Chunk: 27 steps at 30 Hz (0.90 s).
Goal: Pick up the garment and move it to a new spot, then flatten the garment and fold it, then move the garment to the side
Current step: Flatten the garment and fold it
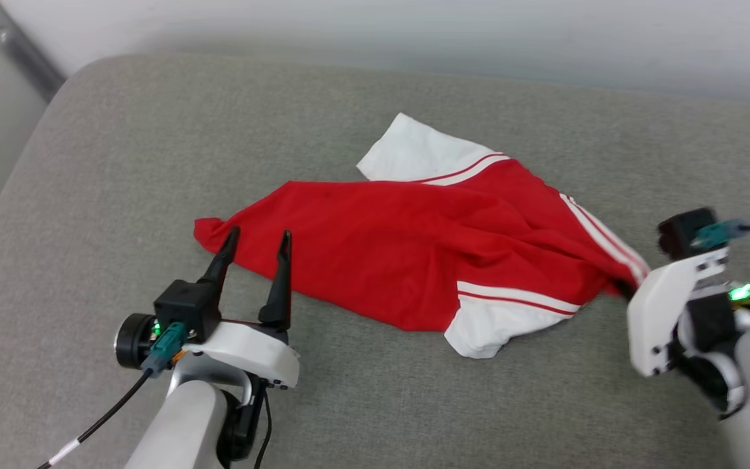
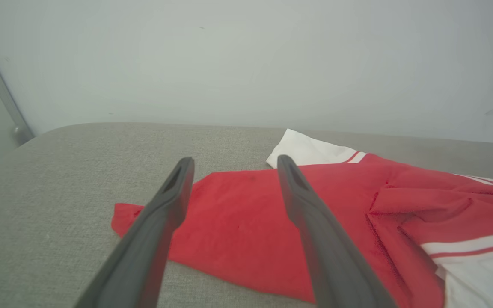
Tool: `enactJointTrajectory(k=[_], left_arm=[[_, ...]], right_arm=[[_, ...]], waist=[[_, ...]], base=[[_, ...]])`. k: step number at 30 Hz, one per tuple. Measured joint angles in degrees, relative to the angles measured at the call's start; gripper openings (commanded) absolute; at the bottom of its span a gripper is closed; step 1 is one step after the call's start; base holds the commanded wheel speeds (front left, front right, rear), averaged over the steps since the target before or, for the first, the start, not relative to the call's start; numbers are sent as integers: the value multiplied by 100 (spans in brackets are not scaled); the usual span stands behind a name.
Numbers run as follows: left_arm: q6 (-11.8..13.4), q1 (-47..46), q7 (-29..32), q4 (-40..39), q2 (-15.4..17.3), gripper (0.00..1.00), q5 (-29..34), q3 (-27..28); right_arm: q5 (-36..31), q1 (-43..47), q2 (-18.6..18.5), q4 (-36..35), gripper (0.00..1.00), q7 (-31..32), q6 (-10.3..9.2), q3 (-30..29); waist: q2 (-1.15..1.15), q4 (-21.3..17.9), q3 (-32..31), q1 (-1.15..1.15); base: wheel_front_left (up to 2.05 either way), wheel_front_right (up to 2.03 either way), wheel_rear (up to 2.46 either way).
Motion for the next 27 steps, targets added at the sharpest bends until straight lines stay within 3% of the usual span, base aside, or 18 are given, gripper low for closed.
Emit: enactJointTrajectory(k=[7,14,15,16,17,27], left_arm=[[71,103,-16,-112,115,100,-2,158],[94,181,7,-164,151,100,1,137],[119,192,11,-163,154,100,0,140],[120,210,14,-168,162,100,-10,145],[127,231,20,-177,175,100,-22,148],[242,526,141,-269,301,100,-98,201]], right_arm=[[-360,50,-160,-339,0,-227,0,-1207],[-627,599,156,559,0,-636,-1,-2347],[-626,639,258,704,6,-757,-1,-2406],[-626,660,354,832,39,-887,-1,-2438],[-626,661,423,924,100,-980,-1,-2435],[-1054,889,626,734,100,-3163,-1,-2532]], waist=[[0,-335,-221,0],[0,-503,-292,0],[0,-521,-298,0],[0,-544,-307,0],[0,-569,-318,0],[0,-743,-610,0]], base=[[0,0,0],[0,0,0],[0,0,0],[0,0,0],[0,0,0],[0,0,0]])
